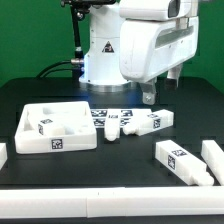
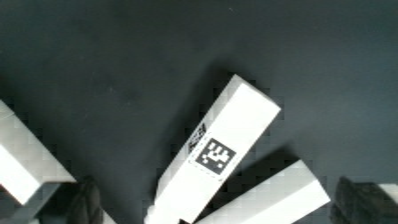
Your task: Assemble desk
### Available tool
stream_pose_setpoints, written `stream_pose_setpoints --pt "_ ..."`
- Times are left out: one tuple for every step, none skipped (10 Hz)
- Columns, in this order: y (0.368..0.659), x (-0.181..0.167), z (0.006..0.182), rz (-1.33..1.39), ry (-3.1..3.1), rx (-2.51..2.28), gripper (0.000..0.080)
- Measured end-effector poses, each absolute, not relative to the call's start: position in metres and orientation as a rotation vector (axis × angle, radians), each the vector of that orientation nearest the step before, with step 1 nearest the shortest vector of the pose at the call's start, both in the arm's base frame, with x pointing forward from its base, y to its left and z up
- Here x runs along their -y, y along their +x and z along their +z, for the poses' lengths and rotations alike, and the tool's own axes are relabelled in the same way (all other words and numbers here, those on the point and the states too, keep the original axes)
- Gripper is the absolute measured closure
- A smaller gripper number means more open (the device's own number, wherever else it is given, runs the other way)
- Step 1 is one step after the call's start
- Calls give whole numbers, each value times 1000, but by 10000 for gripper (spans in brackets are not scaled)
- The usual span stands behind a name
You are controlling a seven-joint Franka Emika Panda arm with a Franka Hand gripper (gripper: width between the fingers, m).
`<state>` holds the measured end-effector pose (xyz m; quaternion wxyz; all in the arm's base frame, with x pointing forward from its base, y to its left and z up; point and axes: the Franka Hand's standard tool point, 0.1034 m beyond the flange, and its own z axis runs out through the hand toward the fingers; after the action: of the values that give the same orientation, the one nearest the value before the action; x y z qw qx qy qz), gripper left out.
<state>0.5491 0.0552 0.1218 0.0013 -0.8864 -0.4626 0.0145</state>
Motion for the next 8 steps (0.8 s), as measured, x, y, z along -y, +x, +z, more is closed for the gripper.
stream_pose_setpoints --pt "549 -55 122 46 -2782 1452 150" --pt "549 -55 122 46 -2782 1452 150" --pt "549 -55 122 46 -2782 1452 150" --pt "548 -52 119 56 -2790 1426 150" --pt "548 -48 111 67 -2810 1382 150" --pt "551 -51 99 37 -2836 1335 150" --pt "553 -54 84 21 -2854 1284 150" --pt "554 -52 71 35 -2868 1236 150"
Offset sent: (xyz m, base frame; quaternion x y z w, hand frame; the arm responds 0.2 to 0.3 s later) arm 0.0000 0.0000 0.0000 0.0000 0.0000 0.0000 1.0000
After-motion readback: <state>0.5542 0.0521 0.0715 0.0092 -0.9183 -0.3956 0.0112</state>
